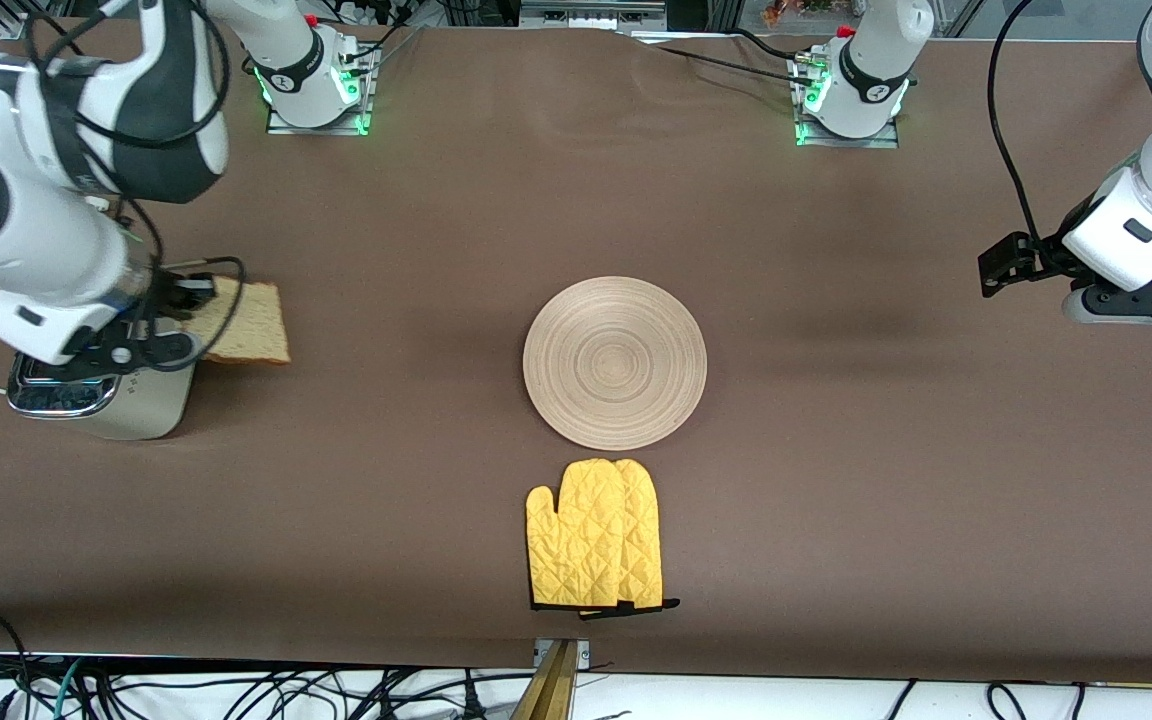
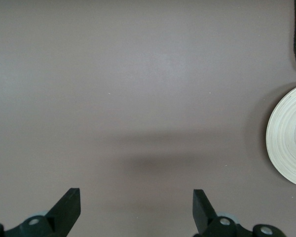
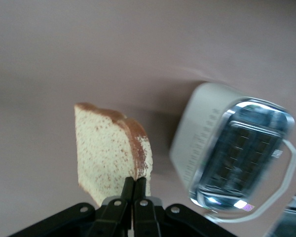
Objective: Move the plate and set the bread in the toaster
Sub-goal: 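Lift the bread with the right gripper and carry it over the toaster, then lower the held bread into the toaster slot with the right gripper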
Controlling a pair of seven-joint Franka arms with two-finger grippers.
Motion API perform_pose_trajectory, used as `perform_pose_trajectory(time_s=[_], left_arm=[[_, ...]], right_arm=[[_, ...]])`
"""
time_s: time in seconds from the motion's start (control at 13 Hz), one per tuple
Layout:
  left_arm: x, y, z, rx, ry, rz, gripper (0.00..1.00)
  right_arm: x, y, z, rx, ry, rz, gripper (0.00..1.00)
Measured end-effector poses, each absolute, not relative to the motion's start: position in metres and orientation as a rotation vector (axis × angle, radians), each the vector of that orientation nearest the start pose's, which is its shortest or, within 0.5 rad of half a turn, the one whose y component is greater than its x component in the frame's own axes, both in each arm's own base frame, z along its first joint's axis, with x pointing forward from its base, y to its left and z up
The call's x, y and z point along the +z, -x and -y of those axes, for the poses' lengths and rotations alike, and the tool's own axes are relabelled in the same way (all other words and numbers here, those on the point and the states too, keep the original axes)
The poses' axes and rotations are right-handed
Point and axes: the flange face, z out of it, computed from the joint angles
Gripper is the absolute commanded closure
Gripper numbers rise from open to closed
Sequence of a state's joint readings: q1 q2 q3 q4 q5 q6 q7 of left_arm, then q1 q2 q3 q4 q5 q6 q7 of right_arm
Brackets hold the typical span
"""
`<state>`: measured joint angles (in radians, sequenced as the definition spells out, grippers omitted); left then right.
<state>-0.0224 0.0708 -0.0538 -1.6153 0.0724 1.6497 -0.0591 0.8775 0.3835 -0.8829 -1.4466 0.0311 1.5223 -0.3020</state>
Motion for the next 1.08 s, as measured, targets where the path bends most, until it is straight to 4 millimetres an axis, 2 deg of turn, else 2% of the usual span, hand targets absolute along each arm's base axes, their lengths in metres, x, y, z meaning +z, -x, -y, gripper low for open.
perform_pose_trajectory(time_s=[0.38,0.54,0.85,0.92,1.08], left_arm=[[0.57,-0.578,0.036,0.051,3.07,-0.037,0.0],[0.57,-0.578,0.036,0.051,3.07,-0.037,0.0],[0.57,-0.578,0.036,0.051,3.07,-0.038,0.0],[0.57,-0.578,0.036,0.052,3.07,-0.037,0.0],[0.57,-0.578,0.036,0.052,3.07,-0.037,0.0]], right_arm=[[0.541,-0.617,-0.051,0.451,3.538,0.626,1.0],[0.543,-0.621,-0.03,0.488,3.604,0.621,1.0],[0.533,-0.636,0.04,0.528,3.704,0.591,1.0],[0.528,-0.637,0.051,0.525,3.713,0.561,1.0],[0.515,-0.638,0.055,0.529,3.728,0.494,1.0]])
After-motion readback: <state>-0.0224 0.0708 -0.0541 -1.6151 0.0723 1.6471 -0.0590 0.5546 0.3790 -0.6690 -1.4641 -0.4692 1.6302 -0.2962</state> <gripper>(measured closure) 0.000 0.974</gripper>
